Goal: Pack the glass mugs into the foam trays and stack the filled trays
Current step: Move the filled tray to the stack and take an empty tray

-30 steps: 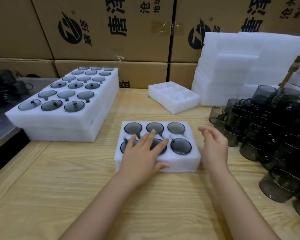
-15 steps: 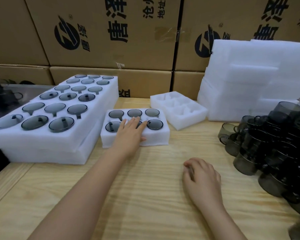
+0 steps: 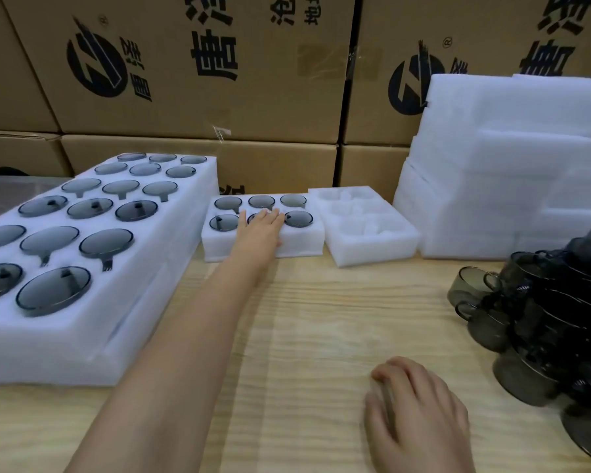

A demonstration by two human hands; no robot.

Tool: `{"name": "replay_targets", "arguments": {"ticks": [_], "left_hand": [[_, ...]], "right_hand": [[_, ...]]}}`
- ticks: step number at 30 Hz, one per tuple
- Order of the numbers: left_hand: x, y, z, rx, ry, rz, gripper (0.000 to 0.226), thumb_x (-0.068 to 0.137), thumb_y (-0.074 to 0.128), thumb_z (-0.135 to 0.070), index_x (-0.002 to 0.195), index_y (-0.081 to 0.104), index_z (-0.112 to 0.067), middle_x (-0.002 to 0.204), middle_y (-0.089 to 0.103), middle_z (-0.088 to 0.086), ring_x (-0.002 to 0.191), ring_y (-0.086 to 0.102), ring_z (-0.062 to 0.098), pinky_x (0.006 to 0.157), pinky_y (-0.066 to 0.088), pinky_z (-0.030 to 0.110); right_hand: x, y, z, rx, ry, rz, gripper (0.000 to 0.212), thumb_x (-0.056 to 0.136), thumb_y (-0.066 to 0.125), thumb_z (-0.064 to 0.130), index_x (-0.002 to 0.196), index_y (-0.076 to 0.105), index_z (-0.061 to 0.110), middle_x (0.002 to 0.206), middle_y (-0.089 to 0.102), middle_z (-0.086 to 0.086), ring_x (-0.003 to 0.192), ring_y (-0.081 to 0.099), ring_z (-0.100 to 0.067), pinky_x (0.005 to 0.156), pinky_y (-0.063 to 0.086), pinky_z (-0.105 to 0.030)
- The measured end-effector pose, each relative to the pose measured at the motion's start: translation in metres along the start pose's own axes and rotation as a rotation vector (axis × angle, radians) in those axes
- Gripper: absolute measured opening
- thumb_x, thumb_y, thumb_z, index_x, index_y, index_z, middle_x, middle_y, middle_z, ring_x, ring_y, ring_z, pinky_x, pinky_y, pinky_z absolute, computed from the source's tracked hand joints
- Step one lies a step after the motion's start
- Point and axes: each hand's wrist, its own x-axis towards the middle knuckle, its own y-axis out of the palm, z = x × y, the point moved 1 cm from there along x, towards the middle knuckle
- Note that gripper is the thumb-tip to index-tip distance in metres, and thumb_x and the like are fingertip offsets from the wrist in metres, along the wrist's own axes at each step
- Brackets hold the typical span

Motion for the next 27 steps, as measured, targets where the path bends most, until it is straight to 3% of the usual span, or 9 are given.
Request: {"name": "replay_targets", "arguments": {"ticks": [4, 8, 11, 15, 20, 23, 25, 27], "left_hand": [[0.018, 0.006, 0.016, 0.002, -0.049, -0.02, 0.057, 0.101, 0.037, -0.012, 0.152, 0.016, -0.02, 0.161, 0.013, -0.002, 0.142, 0.023, 0.022, 0.118, 0.007, 0.05], [0.038, 0.012, 0.023, 0.011, -0.081, -0.026, 0.061, 0.099, 0.04, -0.009, 0.153, 0.013, -0.02, 0.161, 0.012, -0.001, 0.143, 0.02, 0.023, 0.118, 0.006, 0.052], [0.051, 0.015, 0.026, -0.002, -0.059, -0.027, 0.061, 0.097, 0.039, -0.005, 0.152, 0.016, -0.019, 0.16, 0.014, 0.0, 0.145, 0.015, 0.02, 0.116, 0.002, 0.056], [0.057, 0.015, 0.038, -0.013, -0.046, -0.022, 0.064, 0.093, 0.039, -0.001, 0.151, 0.021, -0.023, 0.16, 0.017, -0.002, 0.143, 0.022, 0.018, 0.116, 0.004, 0.056], [0.049, 0.021, 0.026, 0.074, -0.189, -0.054, 0.06, 0.1, 0.039, -0.017, 0.152, 0.014, -0.031, 0.158, 0.018, 0.001, 0.146, 0.009, 0.024, 0.114, 0.001, 0.061], [0.038, 0.018, 0.001, 0.185, -0.276, -0.089, 0.079, 0.09, 0.052, -0.018, 0.152, 0.004, -0.024, 0.159, 0.007, 0.013, 0.148, 0.001, 0.028, 0.113, 0.004, 0.062], [0.029, 0.018, -0.032, 0.154, -0.128, -0.237, 0.083, 0.085, 0.053, -0.015, 0.151, 0.002, -0.018, 0.159, 0.003, 0.016, 0.147, 0.001, 0.029, 0.114, 0.005, 0.059], [0.016, 0.022, -0.075, -0.008, 0.169, -0.313, 0.075, 0.088, 0.046, -0.016, 0.152, 0.005, -0.015, 0.16, 0.008, 0.01, 0.148, 0.004, 0.023, 0.116, -0.002, 0.051]], "right_hand": [[0.004, 0.005, -0.001, -0.014, -0.009, -0.074, 0.04, 0.061, 0.04, 0.042, 0.073, 0.071, 0.02, 0.087, 0.069, 0.0, 0.082, 0.065, -0.022, 0.071, 0.049, -0.039], [0.007, 0.012, -0.003, 0.016, -0.013, -0.173, 0.041, 0.058, 0.041, 0.043, 0.071, 0.071, 0.018, 0.085, 0.07, -0.003, 0.086, 0.051, -0.017, 0.071, 0.031, -0.034], [0.008, 0.016, -0.005, 0.016, -0.044, -0.217, 0.041, 0.058, 0.042, 0.043, 0.069, 0.072, 0.017, 0.082, 0.07, -0.003, 0.085, 0.046, -0.016, 0.068, 0.03, -0.031], [0.008, 0.019, -0.006, -0.005, -0.058, -0.241, 0.04, 0.057, 0.042, 0.042, 0.067, 0.071, 0.017, 0.081, 0.07, -0.003, 0.084, 0.045, -0.016, 0.068, 0.029, -0.029], [0.006, 0.018, -0.007, -0.019, -0.049, -0.237, 0.04, 0.058, 0.041, 0.043, 0.07, 0.071, 0.018, 0.085, 0.07, -0.003, 0.087, 0.046, -0.016, 0.07, 0.03, -0.031], [0.005, 0.018, -0.006, -0.031, -0.043, -0.224, 0.04, 0.059, 0.041, 0.043, 0.072, 0.071, 0.019, 0.086, 0.07, -0.002, 0.089, 0.045, -0.016, 0.072, 0.029, -0.034], [0.004, 0.017, -0.006, -0.028, -0.034, -0.201, 0.041, 0.06, 0.04, 0.043, 0.074, 0.071, 0.019, 0.088, 0.069, -0.001, 0.09, 0.045, -0.016, 0.073, 0.029, -0.036], [0.002, 0.014, -0.007, -0.016, -0.023, -0.171, 0.041, 0.061, 0.04, 0.043, 0.075, 0.07, 0.02, 0.089, 0.069, -0.001, 0.091, 0.045, -0.016, 0.075, 0.032, -0.037]]}}
